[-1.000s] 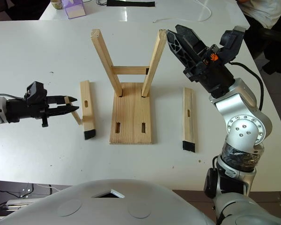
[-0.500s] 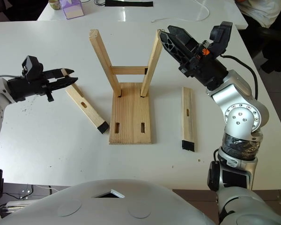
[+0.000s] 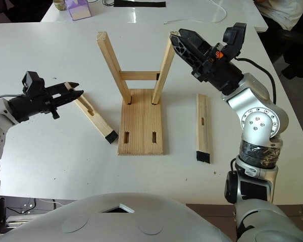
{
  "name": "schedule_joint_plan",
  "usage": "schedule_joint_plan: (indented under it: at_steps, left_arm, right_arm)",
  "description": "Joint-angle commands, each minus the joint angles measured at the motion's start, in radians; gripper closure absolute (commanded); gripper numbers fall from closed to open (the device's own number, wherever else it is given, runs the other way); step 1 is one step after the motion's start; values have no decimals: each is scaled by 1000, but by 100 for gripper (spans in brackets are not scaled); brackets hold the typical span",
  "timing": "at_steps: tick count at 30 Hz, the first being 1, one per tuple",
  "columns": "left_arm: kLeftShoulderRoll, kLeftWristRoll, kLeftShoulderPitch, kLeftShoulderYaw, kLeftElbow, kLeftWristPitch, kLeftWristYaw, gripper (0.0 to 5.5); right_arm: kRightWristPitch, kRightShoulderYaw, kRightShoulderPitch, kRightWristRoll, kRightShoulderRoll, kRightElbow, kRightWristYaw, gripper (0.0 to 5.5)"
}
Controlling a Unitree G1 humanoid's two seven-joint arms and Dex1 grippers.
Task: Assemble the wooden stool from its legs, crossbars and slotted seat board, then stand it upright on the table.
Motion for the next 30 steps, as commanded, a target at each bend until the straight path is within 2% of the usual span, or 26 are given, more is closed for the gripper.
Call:
schedule_joint_plan:
  at_steps: [1,13,23,30]
  left_arm:
    - [7,14,9,-4,-3,-1,-5,417]
    - [-18,40,11,-37,39,2,-7,417]
    - [-8,127,-19,-148,220,-64,-66,417]
    - [15,152,-13,-191,251,-126,-94,417]
  right_arm:
    - [14,-2,1,-1,-11,-16,-3,298]
    - [20,-3,16,13,0,-31,-18,298]
    - [10,9,45,15,43,-53,-55,298]
    - [5,-5,61,19,60,-61,-76,298]
